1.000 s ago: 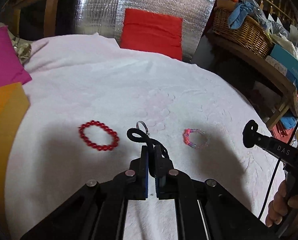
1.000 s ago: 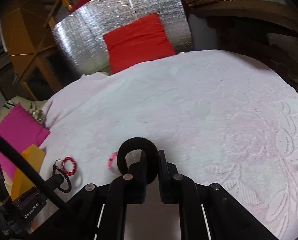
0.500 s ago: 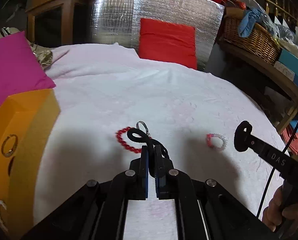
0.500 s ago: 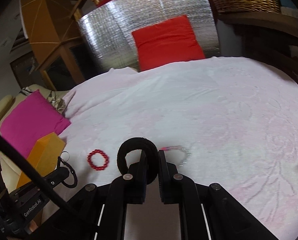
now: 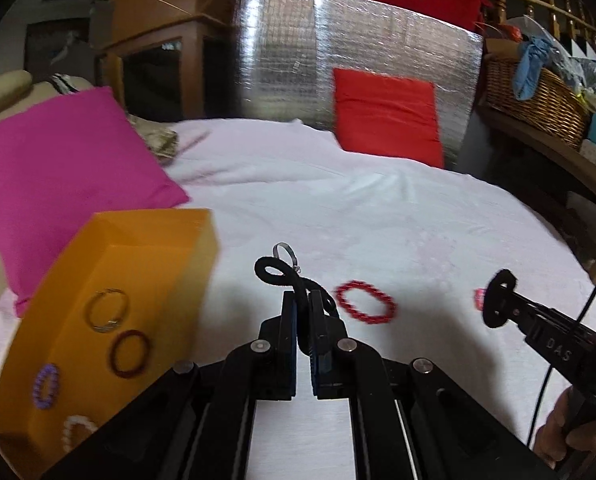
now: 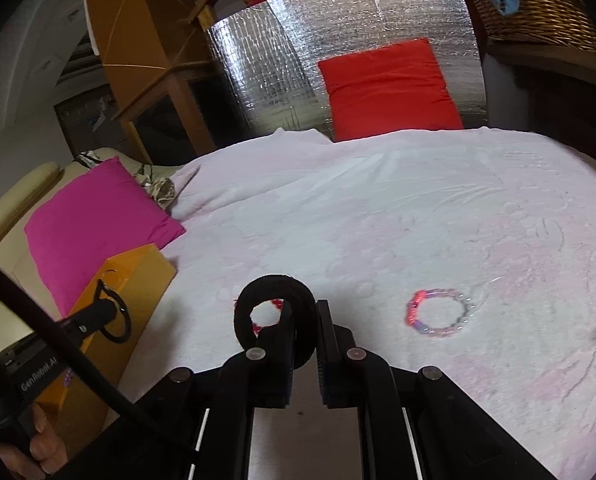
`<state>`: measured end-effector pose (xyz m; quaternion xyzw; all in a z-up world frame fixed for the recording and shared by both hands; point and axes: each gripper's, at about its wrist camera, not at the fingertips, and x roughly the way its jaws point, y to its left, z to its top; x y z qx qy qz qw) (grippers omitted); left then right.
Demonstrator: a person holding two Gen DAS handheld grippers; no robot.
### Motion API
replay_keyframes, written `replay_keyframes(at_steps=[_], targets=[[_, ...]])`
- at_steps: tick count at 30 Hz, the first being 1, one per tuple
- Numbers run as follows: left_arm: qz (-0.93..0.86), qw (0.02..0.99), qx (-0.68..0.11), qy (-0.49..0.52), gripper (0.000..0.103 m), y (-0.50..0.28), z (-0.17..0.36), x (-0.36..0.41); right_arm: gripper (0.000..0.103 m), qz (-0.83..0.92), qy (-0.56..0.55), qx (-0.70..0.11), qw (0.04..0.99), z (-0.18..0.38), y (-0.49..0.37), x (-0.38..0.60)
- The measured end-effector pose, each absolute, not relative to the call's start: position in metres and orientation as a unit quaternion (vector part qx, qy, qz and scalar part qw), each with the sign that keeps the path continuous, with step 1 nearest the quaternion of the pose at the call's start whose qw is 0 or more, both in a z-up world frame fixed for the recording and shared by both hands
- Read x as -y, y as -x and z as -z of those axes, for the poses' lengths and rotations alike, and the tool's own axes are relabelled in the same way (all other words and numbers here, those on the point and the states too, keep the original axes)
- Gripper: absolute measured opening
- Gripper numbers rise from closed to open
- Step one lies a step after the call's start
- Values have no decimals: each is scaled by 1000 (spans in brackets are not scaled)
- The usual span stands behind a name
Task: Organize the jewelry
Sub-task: 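Carry the scrunchie and hair tie into the orange box and open both grippers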
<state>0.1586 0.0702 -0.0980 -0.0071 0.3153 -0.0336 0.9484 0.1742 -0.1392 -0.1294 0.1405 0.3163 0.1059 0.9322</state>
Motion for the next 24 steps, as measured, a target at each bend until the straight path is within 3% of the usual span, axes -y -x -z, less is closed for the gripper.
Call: replay_keyframes(at_steps=[24], targets=[[-58, 953, -296, 38, 5, -137, 82, -174, 10, -201, -73, -288, 933, 83, -176, 12]])
